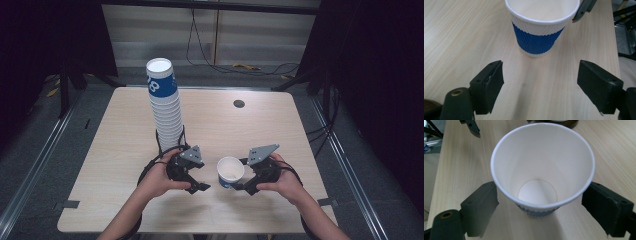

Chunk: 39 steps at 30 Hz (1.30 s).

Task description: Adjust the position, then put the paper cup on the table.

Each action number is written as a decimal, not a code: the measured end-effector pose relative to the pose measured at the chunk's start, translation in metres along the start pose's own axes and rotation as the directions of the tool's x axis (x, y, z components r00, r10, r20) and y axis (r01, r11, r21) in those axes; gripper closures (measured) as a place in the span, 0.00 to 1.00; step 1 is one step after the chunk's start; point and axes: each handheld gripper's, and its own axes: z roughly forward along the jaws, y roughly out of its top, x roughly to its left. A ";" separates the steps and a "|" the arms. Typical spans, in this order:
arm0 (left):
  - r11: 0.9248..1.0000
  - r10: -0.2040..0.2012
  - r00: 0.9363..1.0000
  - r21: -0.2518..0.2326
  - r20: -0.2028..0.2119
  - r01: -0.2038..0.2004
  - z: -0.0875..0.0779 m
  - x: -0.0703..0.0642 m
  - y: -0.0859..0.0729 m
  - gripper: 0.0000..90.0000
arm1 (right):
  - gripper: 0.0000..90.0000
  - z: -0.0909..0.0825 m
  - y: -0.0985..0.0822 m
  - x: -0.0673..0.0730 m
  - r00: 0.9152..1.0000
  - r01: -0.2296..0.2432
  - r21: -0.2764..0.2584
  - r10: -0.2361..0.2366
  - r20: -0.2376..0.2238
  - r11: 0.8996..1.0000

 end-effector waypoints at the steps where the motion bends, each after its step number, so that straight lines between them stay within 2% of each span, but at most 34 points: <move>1: 1.000 0.002 1.000 0.006 0.000 -0.002 0.000 0.000 -0.001 0.23 | 0.14 0.000 -0.001 0.000 1.000 -0.009 0.001 0.009 -0.003 1.000; 7: 1.000 -0.012 1.000 0.016 -0.001 0.012 -0.004 0.001 -0.011 0.23 | 0.14 -0.004 -0.005 0.002 1.000 -0.024 0.008 0.024 0.003 1.000; 14: 0.999 -0.037 0.999 0.015 -0.022 0.037 -0.012 0.004 -0.022 0.23 | 0.14 -0.008 -0.010 0.003 1.000 -0.027 0.013 0.027 -0.001 1.000; 16: 0.999 -0.031 0.999 0.010 -0.029 0.031 -0.015 0.005 -0.024 0.22 | 0.14 -0.009 -0.012 0.004 1.000 -0.031 0.018 0.031 -0.001 0.999; 17: 0.999 -0.035 0.999 0.007 -0.030 0.035 -0.016 0.004 -0.025 0.22 | 0.14 -0.010 -0.012 0.004 0.999 -0.037 0.021 0.037 0.001 0.999; 18: 0.999 -0.030 0.999 0.027 -0.030 0.030 -0.018 0.005 -0.025 0.22 | 0.14 -0.010 -0.014 0.005 0.999 -0.036 0.025 0.036 0.010 0.999; 19: 0.999 -0.039 0.999 0.007 -0.034 0.040 -0.017 0.004 -0.028 0.22 | 0.14 -0.011 -0.015 0.006 0.999 -0.035 0.030 0.035 0.020 0.999; 23: 0.999 -0.042 0.999 0.012 -0.033 0.042 -0.020 0.004 -0.035 0.22 | 0.14 -0.014 -0.023 0.011 0.999 -0.045 0.033 0.045 0.017 0.998; 27: 0.999 -0.048 0.998 0.009 -0.040 0.049 -0.022 0.004 -0.042 0.22 | 0.14 -0.018 -0.030 0.014 0.997 -0.065 0.041 0.063 0.045 0.997; 28: 0.998 -0.054 0.998 0.022 -0.043 0.055 -0.023 0.004 -0.043 0.22 | 0.14 -0.020 -0.034 0.015 0.996 -0.079 0.036 0.077 0.049 0.996; 30: 0.998 -0.057 0.997 0.012 -0.045 0.058 -0.025 0.004 -0.047 0.22 | 0.14 -0.023 -0.039 0.016 0.994 -0.095 0.028 0.094 0.049 0.995; 39: 0.996 -0.087 0.993 0.000 -0.079 0.087 -0.039 0.006 -0.064 0.21 | 0.14 -0.035 -0.049 0.013 0.990 -0.122 0.000 0.121 0.076 0.993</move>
